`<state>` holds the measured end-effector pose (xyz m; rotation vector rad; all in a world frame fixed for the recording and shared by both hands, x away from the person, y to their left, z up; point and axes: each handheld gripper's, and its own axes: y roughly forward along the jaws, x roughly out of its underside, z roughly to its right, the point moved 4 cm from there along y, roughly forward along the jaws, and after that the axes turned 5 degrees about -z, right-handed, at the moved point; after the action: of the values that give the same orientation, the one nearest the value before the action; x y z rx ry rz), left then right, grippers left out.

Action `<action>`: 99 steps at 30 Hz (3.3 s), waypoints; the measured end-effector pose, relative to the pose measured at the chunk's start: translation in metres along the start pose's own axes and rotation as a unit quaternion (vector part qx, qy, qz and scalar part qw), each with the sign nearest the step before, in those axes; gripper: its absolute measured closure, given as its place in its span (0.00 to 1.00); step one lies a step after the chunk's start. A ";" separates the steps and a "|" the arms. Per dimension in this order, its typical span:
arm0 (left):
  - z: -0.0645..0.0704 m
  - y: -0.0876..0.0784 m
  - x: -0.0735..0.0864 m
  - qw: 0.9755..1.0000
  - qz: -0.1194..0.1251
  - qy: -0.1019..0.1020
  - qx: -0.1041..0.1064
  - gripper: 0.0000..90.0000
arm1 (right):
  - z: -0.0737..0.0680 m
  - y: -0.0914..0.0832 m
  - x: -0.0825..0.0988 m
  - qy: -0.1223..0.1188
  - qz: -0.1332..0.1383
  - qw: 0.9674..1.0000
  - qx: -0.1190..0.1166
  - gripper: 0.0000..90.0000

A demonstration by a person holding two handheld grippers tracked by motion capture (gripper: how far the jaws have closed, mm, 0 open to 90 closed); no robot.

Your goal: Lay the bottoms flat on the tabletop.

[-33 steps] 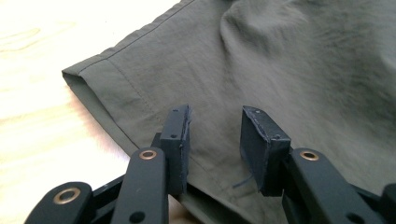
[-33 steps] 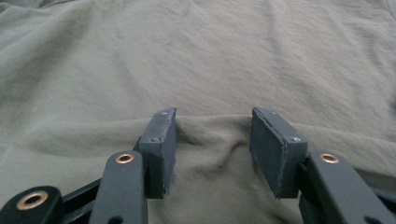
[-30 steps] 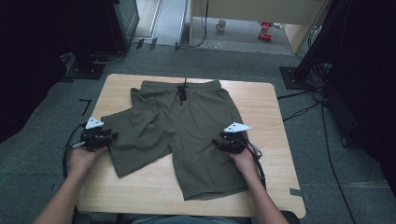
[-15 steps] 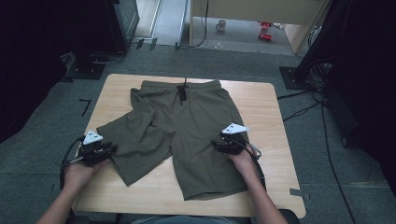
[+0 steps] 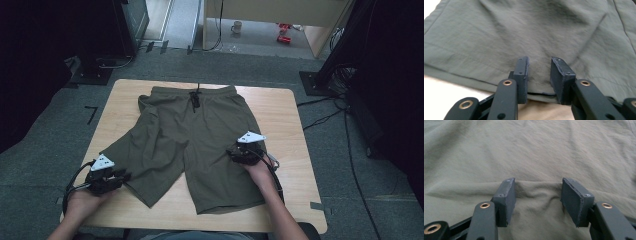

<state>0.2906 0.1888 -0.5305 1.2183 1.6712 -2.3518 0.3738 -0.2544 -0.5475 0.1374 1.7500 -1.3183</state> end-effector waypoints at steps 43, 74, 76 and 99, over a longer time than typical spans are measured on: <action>-0.074 -0.014 -0.020 0.997 0.031 -0.030 -0.063 1.00 | -0.017 0.001 -0.001 -0.008 0.000 1.000 -0.028 0.52; -0.019 -0.026 0.032 0.999 -0.002 -0.019 0.045 0.92 | -0.008 -0.016 0.017 -0.014 -0.002 1.000 -0.024 0.50; -0.019 -0.027 0.030 0.999 0.002 -0.019 0.049 0.86 | -0.008 -0.016 0.017 -0.014 -0.002 1.000 -0.024 0.50; -0.030 -0.010 -0.063 0.997 0.066 0.005 0.034 0.54 | 0.014 -0.037 0.004 0.021 0.012 0.999 -0.022 0.49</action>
<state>0.3475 0.1915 -0.4887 1.3097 1.4749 -2.3445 0.3592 -0.2831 -0.5241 0.1623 1.8054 -1.2668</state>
